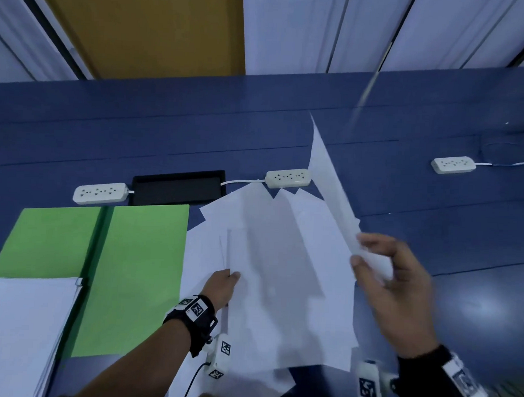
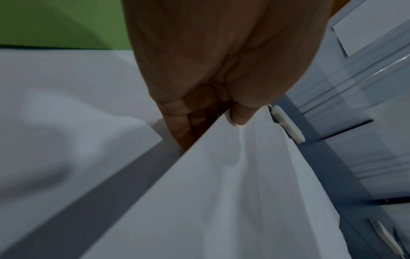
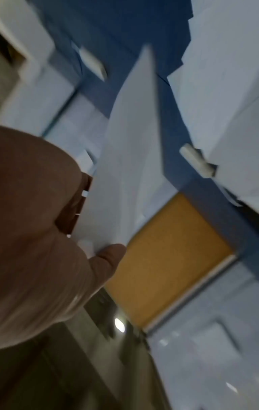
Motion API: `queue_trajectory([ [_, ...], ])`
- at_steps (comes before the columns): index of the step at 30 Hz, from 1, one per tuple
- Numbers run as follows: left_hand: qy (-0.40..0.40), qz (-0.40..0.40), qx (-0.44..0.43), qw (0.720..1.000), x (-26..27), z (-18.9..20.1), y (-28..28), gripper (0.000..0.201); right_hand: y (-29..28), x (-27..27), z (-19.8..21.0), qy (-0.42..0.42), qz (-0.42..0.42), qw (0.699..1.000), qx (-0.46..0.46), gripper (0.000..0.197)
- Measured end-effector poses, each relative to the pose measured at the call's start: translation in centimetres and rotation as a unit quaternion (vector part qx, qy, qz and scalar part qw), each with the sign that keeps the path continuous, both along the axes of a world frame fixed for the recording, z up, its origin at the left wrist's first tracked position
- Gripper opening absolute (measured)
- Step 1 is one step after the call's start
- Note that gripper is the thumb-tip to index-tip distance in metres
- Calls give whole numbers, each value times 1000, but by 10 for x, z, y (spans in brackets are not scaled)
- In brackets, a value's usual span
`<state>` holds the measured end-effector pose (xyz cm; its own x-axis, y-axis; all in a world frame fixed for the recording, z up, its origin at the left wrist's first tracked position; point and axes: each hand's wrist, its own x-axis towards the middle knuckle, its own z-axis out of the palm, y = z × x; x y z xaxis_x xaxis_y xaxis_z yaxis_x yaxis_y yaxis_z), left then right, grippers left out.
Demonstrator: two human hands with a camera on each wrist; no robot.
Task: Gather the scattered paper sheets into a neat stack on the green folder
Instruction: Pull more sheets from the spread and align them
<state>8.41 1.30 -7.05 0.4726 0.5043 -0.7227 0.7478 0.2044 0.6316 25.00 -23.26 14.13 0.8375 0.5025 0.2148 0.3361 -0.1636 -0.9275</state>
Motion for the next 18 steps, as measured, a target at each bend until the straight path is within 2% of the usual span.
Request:
queue_trajectory([
  [2, -4, 19, -6, 1000, 5, 1, 1, 37, 11, -23, -26, -97, 89, 986, -104, 33],
  [4, 1, 34, -25, 999, 5, 1, 0, 34, 18, -42, -68, -116, 170, 959, -196, 28],
  [7, 6, 70, -74, 995, -4, 4, -1, 34, 29, -65, -124, -45, 258, 909, -323, 21],
  [9, -18, 118, -98, 988, -10, 11, -5, 33, 40, -78, -144, -5, 321, 851, -415, 12],
  [11, -47, 177, -147, 972, -13, 23, -11, 49, 50, -86, -153, 24, 364, 809, -460, 9],
  [13, -61, 180, -184, 964, -14, 29, -13, 70, 58, -87, -153, 54, 368, 809, -455, 9],
  [14, -68, 167, -194, 964, -13, 31, -13, 72, 61, -85, -151, 72, 365, 815, -444, 8],
  [16, -80, 138, -180, 971, -14, 32, -11, 58, 64, -81, -144, 131, 366, 821, -419, 16],
  [18, -81, 93, -123, 985, -14, 24, -10, 33, 65, -75, -138, 189, 376, 808, -412, 43],
])
